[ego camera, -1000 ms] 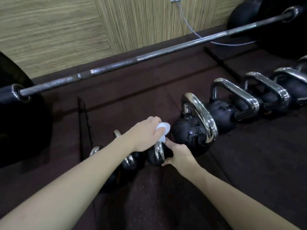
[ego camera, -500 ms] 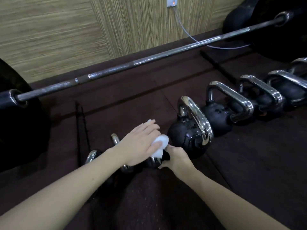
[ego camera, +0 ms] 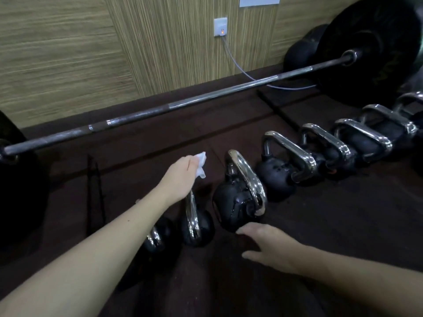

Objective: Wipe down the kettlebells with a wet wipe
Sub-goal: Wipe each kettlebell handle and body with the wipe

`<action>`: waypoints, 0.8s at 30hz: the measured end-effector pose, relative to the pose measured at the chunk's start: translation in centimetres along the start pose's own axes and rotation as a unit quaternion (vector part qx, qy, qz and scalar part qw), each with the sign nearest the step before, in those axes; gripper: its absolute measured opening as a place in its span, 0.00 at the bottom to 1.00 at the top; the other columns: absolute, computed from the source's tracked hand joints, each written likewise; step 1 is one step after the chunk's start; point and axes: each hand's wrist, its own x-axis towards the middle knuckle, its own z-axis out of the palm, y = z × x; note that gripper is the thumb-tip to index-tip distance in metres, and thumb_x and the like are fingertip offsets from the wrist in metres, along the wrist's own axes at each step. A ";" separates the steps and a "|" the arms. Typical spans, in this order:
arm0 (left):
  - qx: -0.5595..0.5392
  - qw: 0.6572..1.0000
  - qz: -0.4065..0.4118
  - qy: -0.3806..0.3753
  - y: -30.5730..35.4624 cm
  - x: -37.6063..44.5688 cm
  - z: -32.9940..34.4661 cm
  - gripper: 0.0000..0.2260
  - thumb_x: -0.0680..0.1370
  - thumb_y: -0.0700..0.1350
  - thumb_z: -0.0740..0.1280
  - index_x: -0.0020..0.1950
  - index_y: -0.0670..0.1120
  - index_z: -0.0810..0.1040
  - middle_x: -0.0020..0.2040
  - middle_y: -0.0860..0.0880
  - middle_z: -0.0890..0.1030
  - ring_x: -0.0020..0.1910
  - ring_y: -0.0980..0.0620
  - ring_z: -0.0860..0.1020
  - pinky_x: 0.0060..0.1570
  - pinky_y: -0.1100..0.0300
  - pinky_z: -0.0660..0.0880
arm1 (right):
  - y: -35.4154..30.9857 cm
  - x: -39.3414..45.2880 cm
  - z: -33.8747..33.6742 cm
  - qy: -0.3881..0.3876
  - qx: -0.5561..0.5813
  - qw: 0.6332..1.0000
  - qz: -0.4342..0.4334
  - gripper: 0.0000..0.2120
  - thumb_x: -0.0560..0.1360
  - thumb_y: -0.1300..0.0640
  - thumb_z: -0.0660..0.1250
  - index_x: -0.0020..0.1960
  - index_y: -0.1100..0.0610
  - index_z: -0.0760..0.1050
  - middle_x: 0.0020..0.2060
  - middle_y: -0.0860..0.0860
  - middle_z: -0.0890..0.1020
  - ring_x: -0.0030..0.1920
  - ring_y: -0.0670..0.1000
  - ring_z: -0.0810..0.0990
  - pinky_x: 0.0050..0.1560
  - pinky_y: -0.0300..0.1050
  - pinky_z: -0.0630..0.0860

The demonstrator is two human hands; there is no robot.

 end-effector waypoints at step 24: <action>0.469 0.762 0.442 -0.069 6.3 -4.8 8.2 0.18 0.87 0.56 0.57 0.71 0.50 0.77 0.76 0.45 0.74 0.84 0.38 0.59 0.83 0.39 0.52 | 9.5 5.0 -2.4 0.141 0.188 0.972 -0.027 0.34 0.77 0.62 0.73 0.80 0.51 0.66 0.78 0.48 0.70 0.78 0.49 0.68 0.77 0.51 0.67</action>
